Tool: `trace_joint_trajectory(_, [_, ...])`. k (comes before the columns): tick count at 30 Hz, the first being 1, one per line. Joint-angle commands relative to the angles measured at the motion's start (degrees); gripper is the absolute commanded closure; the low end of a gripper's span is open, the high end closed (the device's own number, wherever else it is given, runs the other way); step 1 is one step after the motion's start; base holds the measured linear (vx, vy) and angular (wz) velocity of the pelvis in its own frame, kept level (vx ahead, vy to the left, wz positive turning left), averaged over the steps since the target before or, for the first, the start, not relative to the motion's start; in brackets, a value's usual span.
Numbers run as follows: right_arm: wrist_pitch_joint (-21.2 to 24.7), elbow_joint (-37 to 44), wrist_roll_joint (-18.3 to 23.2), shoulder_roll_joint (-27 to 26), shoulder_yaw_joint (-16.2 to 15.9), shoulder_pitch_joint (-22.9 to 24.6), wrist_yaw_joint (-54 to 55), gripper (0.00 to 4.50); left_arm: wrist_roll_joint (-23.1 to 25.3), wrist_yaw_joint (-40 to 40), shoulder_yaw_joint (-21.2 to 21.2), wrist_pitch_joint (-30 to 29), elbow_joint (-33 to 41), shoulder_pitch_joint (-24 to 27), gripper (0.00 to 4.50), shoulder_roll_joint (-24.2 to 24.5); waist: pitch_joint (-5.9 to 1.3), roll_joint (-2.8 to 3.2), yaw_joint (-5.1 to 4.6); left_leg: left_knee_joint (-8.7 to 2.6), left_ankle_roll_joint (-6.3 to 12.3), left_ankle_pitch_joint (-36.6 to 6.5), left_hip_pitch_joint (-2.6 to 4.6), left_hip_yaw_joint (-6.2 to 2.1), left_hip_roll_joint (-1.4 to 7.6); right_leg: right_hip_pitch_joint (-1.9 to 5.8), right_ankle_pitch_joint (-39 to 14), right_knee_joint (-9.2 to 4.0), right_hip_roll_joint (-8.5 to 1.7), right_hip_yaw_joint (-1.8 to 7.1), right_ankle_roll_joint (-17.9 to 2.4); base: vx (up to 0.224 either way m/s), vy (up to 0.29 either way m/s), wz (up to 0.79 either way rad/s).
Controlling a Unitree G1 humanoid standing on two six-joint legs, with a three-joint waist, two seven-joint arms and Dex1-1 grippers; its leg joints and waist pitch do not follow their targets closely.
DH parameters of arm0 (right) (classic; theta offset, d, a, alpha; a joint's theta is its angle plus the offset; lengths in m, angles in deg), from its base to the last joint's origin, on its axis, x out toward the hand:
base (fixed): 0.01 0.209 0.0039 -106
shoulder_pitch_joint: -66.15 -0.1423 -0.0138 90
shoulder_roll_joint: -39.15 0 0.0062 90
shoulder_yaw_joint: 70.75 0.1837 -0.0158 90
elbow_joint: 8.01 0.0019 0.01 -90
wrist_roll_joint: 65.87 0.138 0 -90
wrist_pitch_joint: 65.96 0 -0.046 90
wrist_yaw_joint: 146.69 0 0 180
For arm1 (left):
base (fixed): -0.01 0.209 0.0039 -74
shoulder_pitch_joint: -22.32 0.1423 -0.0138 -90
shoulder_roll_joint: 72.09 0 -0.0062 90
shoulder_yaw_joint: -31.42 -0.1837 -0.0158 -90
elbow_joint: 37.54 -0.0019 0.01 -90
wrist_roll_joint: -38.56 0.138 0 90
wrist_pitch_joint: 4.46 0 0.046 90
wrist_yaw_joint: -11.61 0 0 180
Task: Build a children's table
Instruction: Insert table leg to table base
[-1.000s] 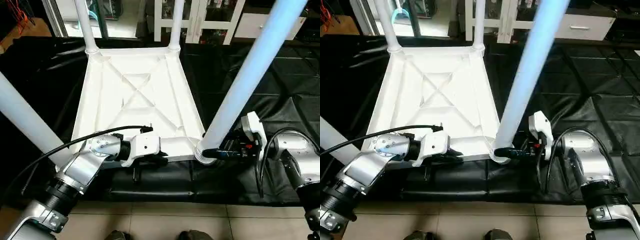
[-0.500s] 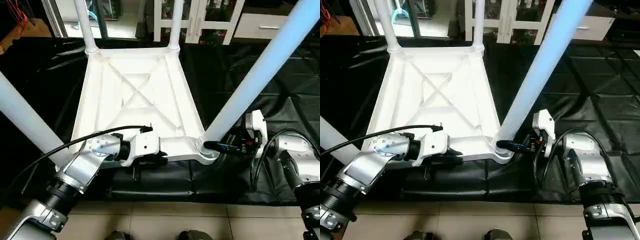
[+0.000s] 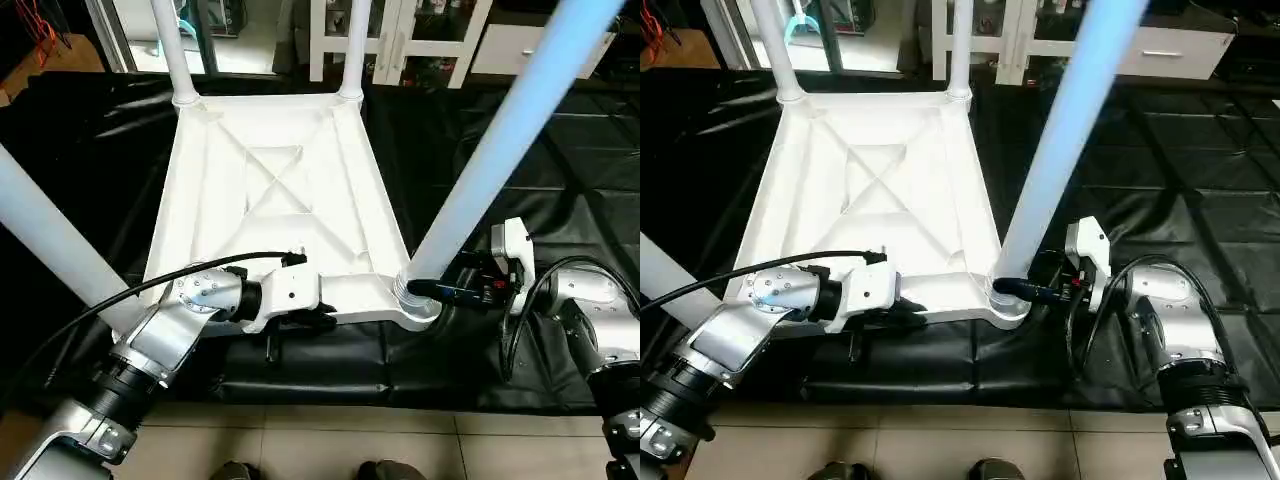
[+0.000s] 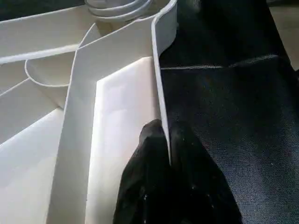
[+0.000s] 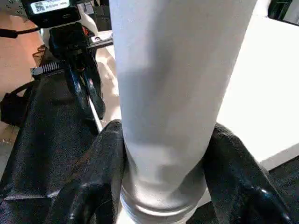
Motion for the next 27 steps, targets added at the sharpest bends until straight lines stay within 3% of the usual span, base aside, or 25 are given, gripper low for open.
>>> trace_joint_trajectory(1, [0.99,-2.59,-3.32,0.34,-0.92,1.26,1.03,2.5,1.69,1.51,-2.82,0.41,-1.41,0.46,4.5,0.03,-2.19,-0.19,-0.76,-4.27,2.88,-15.24,1.17,-0.18,1.15,1.37,-13.67,-5.42,-2.79,1.77,-13.66,0.0,0.0,0.0])
trace_joint_trajectory(8, [0.01,-3.94,-3.31,0.05,-0.69,0.83,1.4,2.5,1.7,1.69,-2.75,0.56,-1.51,0.46,4.5,0.02,-2.05,-0.13,-0.79,-4.47,2.42,-16.36,1.29,-0.21,1.23,1.16,-16.1,-5.72,-2.89,1.81,-13.05,0.0,0.0,0.0])
trace_joint_trajectory(9, [2.99,-0.88,-0.96,1.18,-0.46,4.35,-1.13,2.5,2.02,1.35,-2.61,0.95,-2.16,0.23,4.5,-0.06,-3.07,0.18,-0.7,-4.24,2.26,-15.89,1.53,-0.25,1.21,1.65,-15.55,-5.51,-2.95,1.74,-13.39,0.0,0.0,0.0])
trace_joint_trajectory(10, [5.27,1.97,1.15,2.06,-0.03,7.57,-3.06,2.5,2.51,0.85,-2.49,1.47,-2.97,-0.04,4.5,-0.04,-2.51,0.04,-0.31,-4.28,2.84,-15.79,1.66,0.02,1.27,1.32,-14.2,-5.87,-2.69,1.9,-13.47,0.0,0.0,0.0])
trace_joint_trajectory(11, [7.17,4.88,3.11,2.69,0.57,10.48,-4.41,2.5,2.85,0.4,-2.32,1.77,-3.65,-0.25,4.5,0.02,-2.52,0.07,-0.14,-4.29,3.03,-16.18,1.84,0.08,1.29,1.36,-13.89,-5.91,-2.61,1.96,-13.38,0.0,0.0,0.0])
trace_joint_trajectory(12, [7.19,4.92,3.14,2.7,0.58,10.51,-4.43,2.5,2.85,0.39,-2.32,1.77,-3.66,-0.25,4.5,0.02,-2.6,0.08,0.11,-4.39,3.27,-16.33,2.09,0.1,1.51,1.41,-12.51,-5.72,-2.63,1.98,-13.77,0.0,0.0,0.0])
trace_joint_trajectory(13, [7.07,5.11,3.29,2.64,0.75,10.67,-4.3,2.5,2.86,0.35,-2.28,1.75,-3.72,-0.26,4.5,0.05,-2.6,0.08,0.11,-4.39,3.27,-16.33,2.09,0.1,1.51,1.41,-12.51,-5.72,-2.63,1.98,-13.77,0.0,0.0,0.0])
trace_joint_trajectory(14, [7.4,6.46,4.09,2.55,1.3,11.44,-3.9,2.5,3.12,0.1,-2.15,1.81,-3.91,-0.39,4.5,0.3,-2.86,-0.17,-0.09,-4.5,2.96,-14.94,1.31,-0.2,1.31,2.07,-11.88,-5.36,-2.79,1.75,-14.02,0.0,0.0,0.0])
trace_joint_trajectory(18, [7.73,7.36,4.5,2.44,1.46,12.07,-3.63,2.51,3.26,-0.07,-2.0,2.19,-4.56,-0.62,4.5,0.41,-3.25,0.15,-0.33,-4.1,3.65,-12.19,1.29,-0.11,1.2,2.24,-8.36,-5.05,-2.83,1.76,-14.98,0.0,0.0,0.0])
trace_joint_trajectory(23, [3.92,5.2,2.44,1.52,1.7,11.9,-1.43,2.51,3.28,-0.08,-2.03,2.6,-5.11,-0.97,4.5,0.32,-3.47,0.26,-0.35,-3.8,4.54,-10.2,1.33,0.05,1.11,2.46,-4.46,-4.67,-2.81,1.67,-16.03,0.0,0.0,0.0])
trace_joint_trajectory(27, [0.17,2.42,1.01,-0.41,3.62,9.6,4.63,2.51,3.4,-0.32,-2.03,2.99,-5.66,-1.24,4.5,0.29,-3.34,0.25,-0.45,-3.84,3.73,-11.5,1.48,0.13,0.99,2.23,-7.35,-4.9,-2.78,1.68,-15.7,0.0,0.0,0.0])
